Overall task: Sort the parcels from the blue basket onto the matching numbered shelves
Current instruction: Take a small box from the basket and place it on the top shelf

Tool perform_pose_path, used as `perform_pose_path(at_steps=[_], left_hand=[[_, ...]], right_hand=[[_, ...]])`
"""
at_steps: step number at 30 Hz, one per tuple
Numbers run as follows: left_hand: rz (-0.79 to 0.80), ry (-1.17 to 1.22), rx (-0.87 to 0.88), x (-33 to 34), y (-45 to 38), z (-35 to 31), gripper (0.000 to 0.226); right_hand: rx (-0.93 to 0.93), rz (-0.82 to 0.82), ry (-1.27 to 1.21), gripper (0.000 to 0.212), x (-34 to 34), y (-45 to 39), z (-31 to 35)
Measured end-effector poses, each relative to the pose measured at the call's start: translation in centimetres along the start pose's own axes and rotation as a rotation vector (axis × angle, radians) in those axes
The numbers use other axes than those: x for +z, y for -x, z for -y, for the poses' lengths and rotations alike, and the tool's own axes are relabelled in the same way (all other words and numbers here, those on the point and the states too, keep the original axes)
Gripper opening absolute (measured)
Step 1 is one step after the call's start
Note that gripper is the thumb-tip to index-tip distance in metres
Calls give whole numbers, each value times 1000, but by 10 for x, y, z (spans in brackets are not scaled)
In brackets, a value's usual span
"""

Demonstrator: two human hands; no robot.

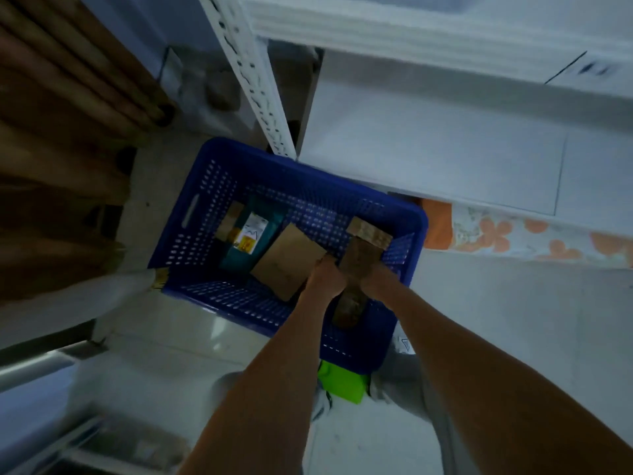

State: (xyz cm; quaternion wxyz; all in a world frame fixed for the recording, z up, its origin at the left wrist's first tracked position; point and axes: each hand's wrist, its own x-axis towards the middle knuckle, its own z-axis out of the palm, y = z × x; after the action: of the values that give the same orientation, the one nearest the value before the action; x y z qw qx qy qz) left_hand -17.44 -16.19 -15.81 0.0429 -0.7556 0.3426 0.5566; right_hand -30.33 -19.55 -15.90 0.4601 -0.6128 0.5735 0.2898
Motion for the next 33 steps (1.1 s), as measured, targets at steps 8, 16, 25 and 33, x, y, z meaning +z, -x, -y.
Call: perform_pose_path(at_steps=[8, 16, 25, 33], left_hand=[[50, 357, -118, 85, -166, 55, 53], [120, 687, -261, 98, -178, 55, 71], [38, 1015, -124, -16, -16, 51, 46], [63, 945, 229, -162, 216, -17, 38]], right_hand=[[222, 19, -449, 32, 76, -166, -40], [295, -33, -741, 44, 79, -184, -45], [260, -105, -930, 41, 8, -7, 18], [-37, -193, -999, 91, -142, 231, 72]])
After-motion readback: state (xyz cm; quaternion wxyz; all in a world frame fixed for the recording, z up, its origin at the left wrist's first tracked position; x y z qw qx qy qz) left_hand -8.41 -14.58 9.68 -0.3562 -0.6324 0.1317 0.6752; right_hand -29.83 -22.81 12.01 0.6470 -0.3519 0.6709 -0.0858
